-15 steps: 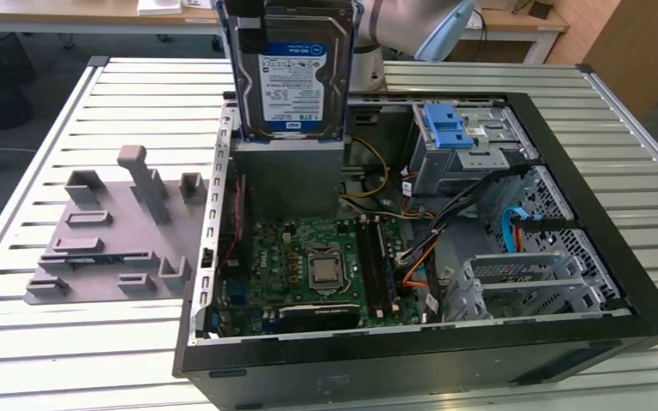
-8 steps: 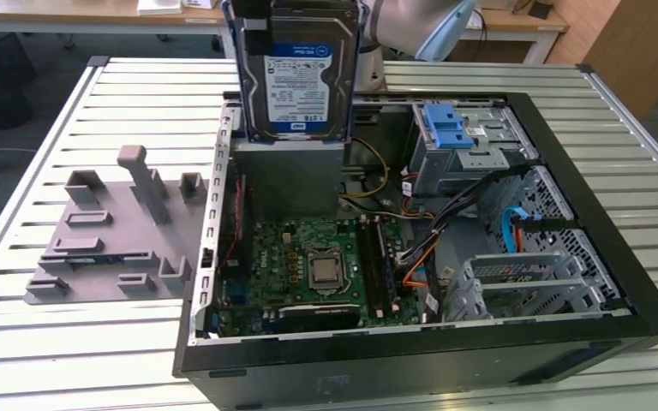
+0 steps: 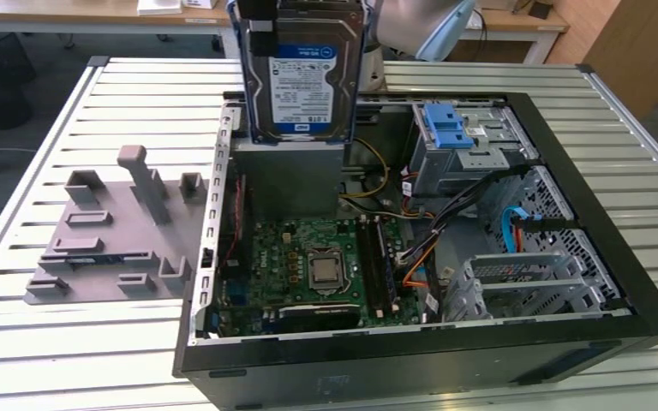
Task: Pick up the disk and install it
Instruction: 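Pick up the disk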
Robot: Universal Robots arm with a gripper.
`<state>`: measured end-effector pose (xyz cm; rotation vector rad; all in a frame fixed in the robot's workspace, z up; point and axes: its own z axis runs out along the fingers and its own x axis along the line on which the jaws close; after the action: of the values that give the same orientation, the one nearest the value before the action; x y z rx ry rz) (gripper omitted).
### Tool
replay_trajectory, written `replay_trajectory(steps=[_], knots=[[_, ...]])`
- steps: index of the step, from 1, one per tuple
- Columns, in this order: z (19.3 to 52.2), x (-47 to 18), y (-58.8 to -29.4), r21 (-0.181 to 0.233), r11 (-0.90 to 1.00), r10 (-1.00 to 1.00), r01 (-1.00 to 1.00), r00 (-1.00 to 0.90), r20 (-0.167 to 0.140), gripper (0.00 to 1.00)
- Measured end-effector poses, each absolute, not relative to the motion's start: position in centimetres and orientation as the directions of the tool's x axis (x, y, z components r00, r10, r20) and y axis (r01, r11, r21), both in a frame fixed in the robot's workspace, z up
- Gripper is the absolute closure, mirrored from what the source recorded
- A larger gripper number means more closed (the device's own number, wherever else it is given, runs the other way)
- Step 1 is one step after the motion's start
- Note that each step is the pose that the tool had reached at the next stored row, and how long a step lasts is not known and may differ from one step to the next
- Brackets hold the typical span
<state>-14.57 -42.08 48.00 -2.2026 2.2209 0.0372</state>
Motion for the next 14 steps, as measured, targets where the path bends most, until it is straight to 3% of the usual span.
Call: replay_trajectory(steps=[14], knots=[[47.85,-13.79,-42.42,0.006,0.008,-1.0,-1.0,-0.008,-0.026,0.64]])
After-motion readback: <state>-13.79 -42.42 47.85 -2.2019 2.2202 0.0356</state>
